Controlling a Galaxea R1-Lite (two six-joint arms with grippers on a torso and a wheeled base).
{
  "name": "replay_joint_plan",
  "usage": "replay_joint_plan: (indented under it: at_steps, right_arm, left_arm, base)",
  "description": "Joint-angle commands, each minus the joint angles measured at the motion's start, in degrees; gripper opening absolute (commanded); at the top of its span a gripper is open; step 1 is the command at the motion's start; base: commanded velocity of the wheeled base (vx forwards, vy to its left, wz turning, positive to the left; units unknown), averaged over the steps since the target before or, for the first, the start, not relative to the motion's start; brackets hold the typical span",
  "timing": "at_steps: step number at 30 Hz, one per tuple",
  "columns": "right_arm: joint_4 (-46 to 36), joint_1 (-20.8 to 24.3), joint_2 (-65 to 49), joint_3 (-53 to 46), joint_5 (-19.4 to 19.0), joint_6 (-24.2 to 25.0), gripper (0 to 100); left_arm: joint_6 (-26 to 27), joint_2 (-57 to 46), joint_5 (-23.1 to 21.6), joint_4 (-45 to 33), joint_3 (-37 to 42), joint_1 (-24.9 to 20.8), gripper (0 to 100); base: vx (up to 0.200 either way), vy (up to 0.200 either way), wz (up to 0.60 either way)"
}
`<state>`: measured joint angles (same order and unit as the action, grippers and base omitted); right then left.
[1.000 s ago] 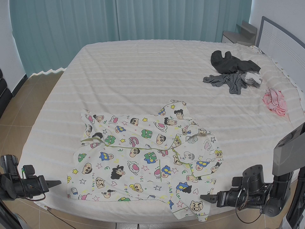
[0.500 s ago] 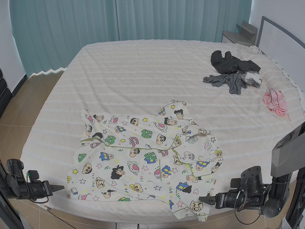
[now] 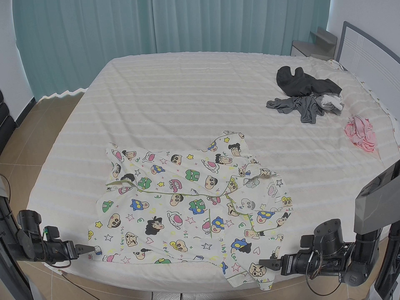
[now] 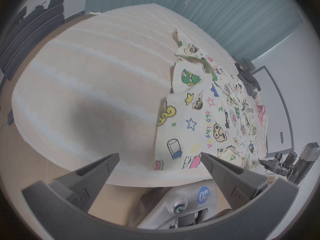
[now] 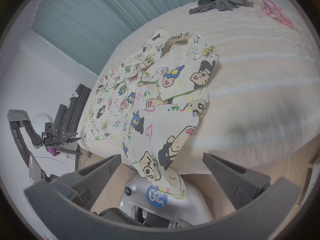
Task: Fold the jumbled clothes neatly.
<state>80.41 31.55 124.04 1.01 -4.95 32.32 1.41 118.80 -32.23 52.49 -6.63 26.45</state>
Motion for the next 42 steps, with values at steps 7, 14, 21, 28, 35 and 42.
replay_joint_plan:
  at_steps: [7, 14, 21, 28, 35, 42]
  right_arm:
    - [0.19, 0.09, -0.38, -1.01, 0.29, 0.73, 100]
    - [0.71, 0.44, -0.38, -1.01, 0.29, 1.08, 100]
    - [0.71, 0.79, -0.29, -1.01, 0.2, 1.08, 100]
    - [0.71, 0.88, -0.29, -1.01, 0.29, 1.08, 100]
    - [0.71, 1.5, -0.2, -1.01, 0.2, 1.08, 100]
    - [0.71, 1.32, 0.06, -1.01, 0.2, 1.17, 100]
  left_arm:
    - [-12.05, 3.63, 7.89, 2.26, 0.48, -9.05, 100]
    - [-15.65, 6.71, 9.38, 7.89, 0.39, -9.93, 100]
    - [-20.31, 11.9, 13.6, 17.2, 0.74, -13.18, 100]
    - [-24.0, 12.34, 15.97, 20.54, 1.89, -16.43, 100]
    - [-24.53, 12.34, 16.06, 22.04, 2.15, -16.43, 0]
    - [-24.27, 12.07, 15.97, 24.32, 4.79, -16.61, 0]
  base:
    - [0.0, 0.0, 0.0]
    - [0.0, 0.0, 0.0]
    - [0.0, 0.0, 0.0]
    - [0.0, 0.0, 0.0]
    - [0.0, 0.0, 0.0]
    - [0.0, 0.0, 0.0]
